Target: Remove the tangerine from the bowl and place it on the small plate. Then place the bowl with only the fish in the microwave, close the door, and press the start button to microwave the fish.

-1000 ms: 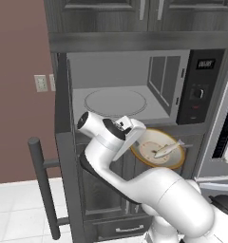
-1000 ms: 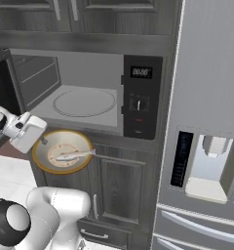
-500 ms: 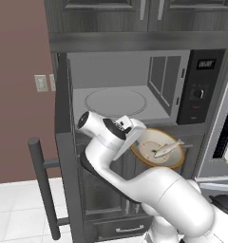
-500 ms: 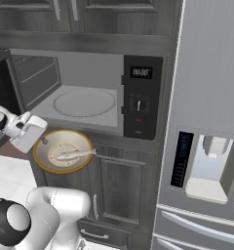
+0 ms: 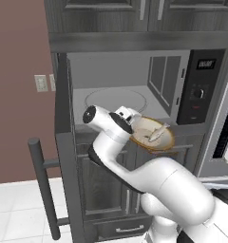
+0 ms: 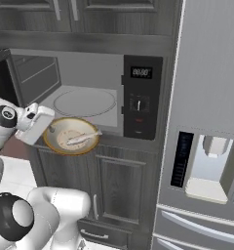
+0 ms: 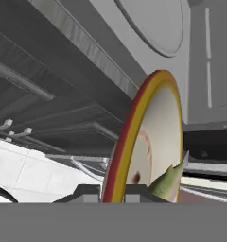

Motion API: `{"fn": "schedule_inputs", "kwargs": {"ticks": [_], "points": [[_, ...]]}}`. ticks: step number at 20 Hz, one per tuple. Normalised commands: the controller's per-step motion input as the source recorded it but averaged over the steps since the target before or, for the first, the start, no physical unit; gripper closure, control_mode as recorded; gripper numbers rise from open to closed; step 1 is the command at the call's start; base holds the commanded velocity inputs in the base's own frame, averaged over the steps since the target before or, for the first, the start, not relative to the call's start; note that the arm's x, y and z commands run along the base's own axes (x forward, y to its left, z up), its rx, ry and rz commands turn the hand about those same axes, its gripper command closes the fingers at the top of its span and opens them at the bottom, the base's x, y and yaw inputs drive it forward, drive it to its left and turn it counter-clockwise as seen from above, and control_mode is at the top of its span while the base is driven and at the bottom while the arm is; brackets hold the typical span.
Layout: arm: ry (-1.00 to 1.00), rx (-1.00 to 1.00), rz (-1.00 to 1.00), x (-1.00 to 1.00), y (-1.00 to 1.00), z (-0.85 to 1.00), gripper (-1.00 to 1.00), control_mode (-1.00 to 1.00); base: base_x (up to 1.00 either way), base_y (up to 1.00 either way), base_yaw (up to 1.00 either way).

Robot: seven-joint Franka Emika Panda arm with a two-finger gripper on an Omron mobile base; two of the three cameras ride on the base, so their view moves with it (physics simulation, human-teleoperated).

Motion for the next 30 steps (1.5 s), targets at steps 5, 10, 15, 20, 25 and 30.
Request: {"fn": "schedule_inputs", "kwargs": {"ticks": [5, 10, 15, 20, 25, 30], "points": [[-0.03, 0.0, 0.45, 0.71, 0.0, 0.22, 1.0, -1.0, 0.0, 0.0, 0.0], [-0.18, -0.02, 0.37, 0.34, 0.0, 0.37, 1.0, -1.0, 0.0, 0.0, 0.0], [-0.19, -0.03, 0.3, 0.13, -0.01, 0.14, 1.0, -1.0, 0.0, 0.0, 0.0], [-0.03, -0.02, 0.3, 0.5, -0.04, 0.0, 1.0, -1.0, 0.0, 0.0, 0.0], [0.0, -0.02, 0.29, 0.79, 0.0, 0.01, 1.0, -1.0, 0.0, 0.0, 0.0], [0.0, -0.04, 0.21, 0.62, 0.0, 0.0, 1.0, -1.0, 0.0, 0.0, 0.0]]}}
